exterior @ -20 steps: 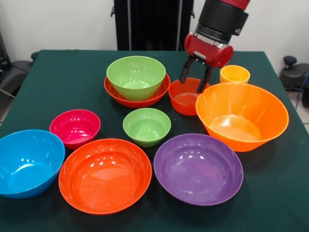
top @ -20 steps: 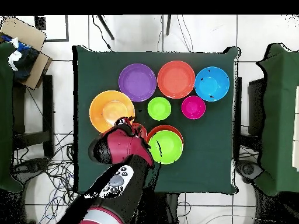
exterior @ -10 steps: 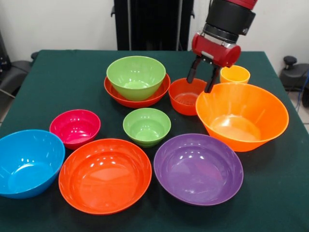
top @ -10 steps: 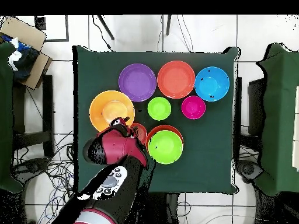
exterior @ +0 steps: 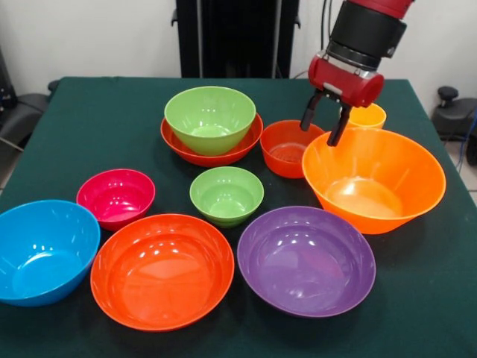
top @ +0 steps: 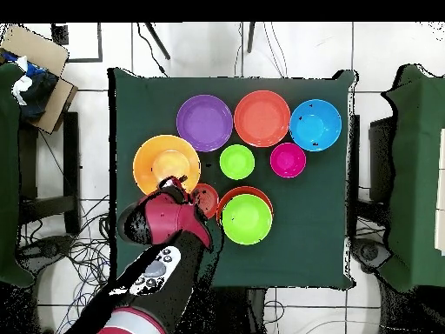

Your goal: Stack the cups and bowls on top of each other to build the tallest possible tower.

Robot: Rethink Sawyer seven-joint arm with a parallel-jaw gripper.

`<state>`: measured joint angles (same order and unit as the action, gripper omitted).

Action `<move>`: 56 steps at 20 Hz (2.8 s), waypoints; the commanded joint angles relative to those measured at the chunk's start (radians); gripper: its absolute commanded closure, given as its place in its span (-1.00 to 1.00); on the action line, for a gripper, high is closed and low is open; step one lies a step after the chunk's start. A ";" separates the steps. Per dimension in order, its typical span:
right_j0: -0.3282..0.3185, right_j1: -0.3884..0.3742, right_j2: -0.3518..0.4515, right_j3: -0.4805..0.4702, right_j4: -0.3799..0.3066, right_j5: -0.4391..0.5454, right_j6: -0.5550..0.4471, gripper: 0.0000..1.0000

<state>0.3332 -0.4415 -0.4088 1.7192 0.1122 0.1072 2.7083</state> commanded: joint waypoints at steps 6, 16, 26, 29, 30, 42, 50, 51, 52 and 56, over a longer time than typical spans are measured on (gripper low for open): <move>0.011 0.181 0.070 -0.111 0.041 0.011 0.081 -1.00; 0.012 0.195 0.057 -0.141 0.037 0.014 0.076 -1.00; 0.028 0.184 0.054 -0.159 0.052 0.057 0.084 -1.00; 0.028 0.176 0.057 -0.164 0.062 0.075 0.083 -1.00; 0.028 0.174 0.059 -0.166 0.066 0.081 0.082 -1.00; 0.070 0.193 0.035 -0.213 0.127 0.142 0.100 -1.00; 0.092 0.225 0.003 -0.230 0.148 0.149 0.100 -1.00; 0.092 0.225 0.001 -0.229 0.149 0.149 0.099 -1.00; 0.090 0.224 0.002 -0.225 0.149 0.148 0.095 -1.00; 0.086 0.222 -0.001 -0.213 0.147 0.137 0.082 -1.00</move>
<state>0.4211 -0.2451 -0.4742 1.5635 0.2331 0.1422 2.7083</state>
